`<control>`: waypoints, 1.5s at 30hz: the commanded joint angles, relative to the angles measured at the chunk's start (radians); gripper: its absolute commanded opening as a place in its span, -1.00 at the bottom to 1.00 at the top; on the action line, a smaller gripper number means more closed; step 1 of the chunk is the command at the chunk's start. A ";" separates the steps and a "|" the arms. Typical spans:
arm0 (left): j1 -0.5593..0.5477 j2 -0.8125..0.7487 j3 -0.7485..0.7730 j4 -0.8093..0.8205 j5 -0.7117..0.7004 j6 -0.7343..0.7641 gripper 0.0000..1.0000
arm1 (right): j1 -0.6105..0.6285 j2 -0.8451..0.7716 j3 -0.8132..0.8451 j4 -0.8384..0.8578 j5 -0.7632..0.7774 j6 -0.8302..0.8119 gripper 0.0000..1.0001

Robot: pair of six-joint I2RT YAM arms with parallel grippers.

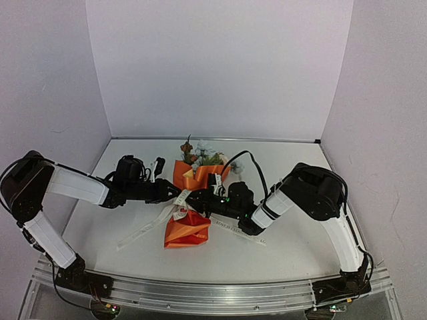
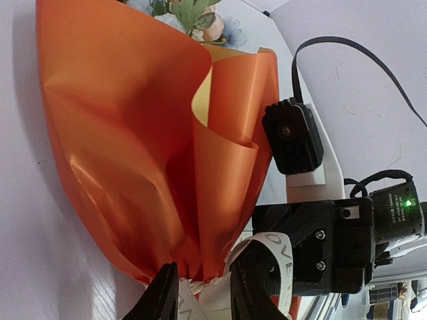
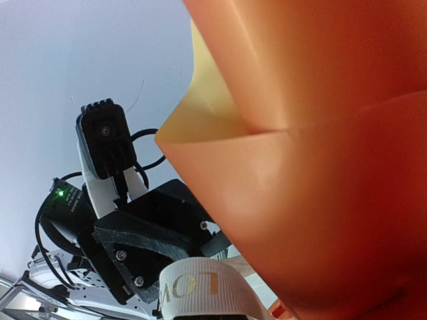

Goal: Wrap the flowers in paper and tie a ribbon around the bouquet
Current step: Cross the half-tied ribbon over the folded bouquet.

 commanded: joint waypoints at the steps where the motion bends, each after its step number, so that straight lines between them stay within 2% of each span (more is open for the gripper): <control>1: 0.002 -0.010 -0.013 0.109 0.086 -0.008 -0.41 | -0.004 0.011 0.025 0.048 0.006 -0.007 -1.00; 21: 0.002 0.019 -0.112 0.300 0.144 -0.116 -0.43 | -0.010 0.017 0.049 0.048 0.027 0.024 -1.00; 30: 0.001 0.042 -0.096 0.305 0.142 -0.133 -0.64 | -0.010 0.017 0.062 0.048 0.014 0.032 -1.00; 38: 0.001 0.049 -0.080 0.291 0.109 -0.142 -0.99 | -0.010 0.004 0.026 0.043 -0.004 0.028 -1.00; 41: 0.001 0.042 -0.087 0.297 0.098 -0.145 -1.00 | -0.010 -0.013 -0.006 0.036 -0.002 0.016 -0.99; 45: 0.001 0.021 -0.102 0.295 0.070 -0.146 -1.00 | -0.010 -0.032 -0.032 0.025 0.000 0.002 -0.72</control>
